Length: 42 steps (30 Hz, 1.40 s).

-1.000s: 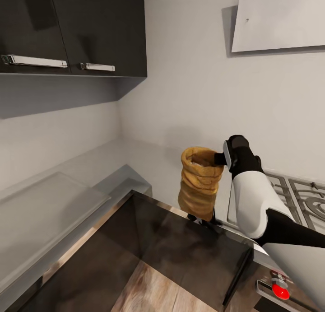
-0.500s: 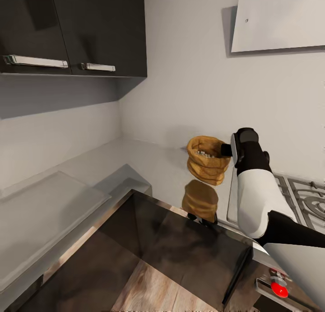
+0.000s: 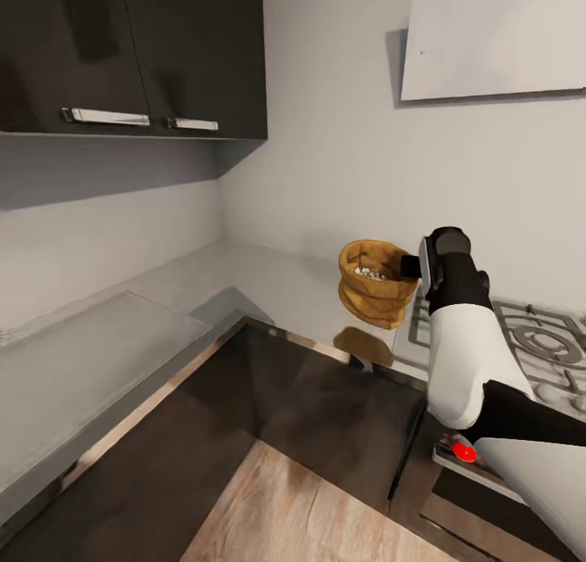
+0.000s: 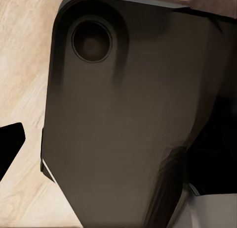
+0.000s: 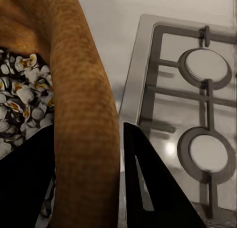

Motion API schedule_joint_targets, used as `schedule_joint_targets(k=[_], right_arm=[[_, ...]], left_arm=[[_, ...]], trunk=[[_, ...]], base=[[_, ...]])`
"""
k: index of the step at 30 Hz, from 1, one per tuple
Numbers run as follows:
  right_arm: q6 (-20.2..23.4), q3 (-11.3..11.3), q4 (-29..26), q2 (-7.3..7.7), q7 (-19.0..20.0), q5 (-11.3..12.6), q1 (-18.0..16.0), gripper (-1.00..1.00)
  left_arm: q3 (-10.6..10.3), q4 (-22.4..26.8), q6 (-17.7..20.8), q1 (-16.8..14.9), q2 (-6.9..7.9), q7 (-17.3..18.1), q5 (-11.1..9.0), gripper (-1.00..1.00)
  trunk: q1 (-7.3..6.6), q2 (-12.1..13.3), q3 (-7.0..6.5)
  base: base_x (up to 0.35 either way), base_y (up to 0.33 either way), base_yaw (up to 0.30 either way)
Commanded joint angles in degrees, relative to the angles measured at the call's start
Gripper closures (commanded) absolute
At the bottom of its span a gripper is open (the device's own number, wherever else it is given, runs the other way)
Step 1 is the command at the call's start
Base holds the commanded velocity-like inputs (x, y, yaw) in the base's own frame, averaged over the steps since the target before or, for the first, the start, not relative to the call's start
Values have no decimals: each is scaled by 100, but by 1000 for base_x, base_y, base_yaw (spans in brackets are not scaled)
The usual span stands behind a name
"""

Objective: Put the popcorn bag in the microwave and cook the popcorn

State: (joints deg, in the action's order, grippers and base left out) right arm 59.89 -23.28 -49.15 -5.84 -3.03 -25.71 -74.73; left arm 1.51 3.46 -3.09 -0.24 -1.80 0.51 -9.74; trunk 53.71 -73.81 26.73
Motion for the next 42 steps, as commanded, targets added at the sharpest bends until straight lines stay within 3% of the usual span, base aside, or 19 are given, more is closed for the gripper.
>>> schedule_joint_targets(k=[1, 10, 18, 42], right_arm=[[11, -24, -4, -6, -26, 31, -6, 100], [11, -30, -23, 31, -22, 31, -6, 100], [11, -20, -421, -42, -14, 40, -6, 100], [11, -28, -423, -38, 56, 37, -6, 100]], left_arm=[[9, -3, -16, -2, -2, 3, -28, -100], [7, -3, -16, -2, -4, -7, -1, -100], [12, -3, -16, -2, 4, -7, -19, -100], [7, -4, -15, -2, 4, -7, -37, -100]], trunk=[[-3, -4, 6], [-3, -4, 6], [-3, -4, 6], [-3, -4, 6]], base=[[-347, 0, 0], [-347, 0, 0], [-347, 0, 0], [-347, 0, 0]])
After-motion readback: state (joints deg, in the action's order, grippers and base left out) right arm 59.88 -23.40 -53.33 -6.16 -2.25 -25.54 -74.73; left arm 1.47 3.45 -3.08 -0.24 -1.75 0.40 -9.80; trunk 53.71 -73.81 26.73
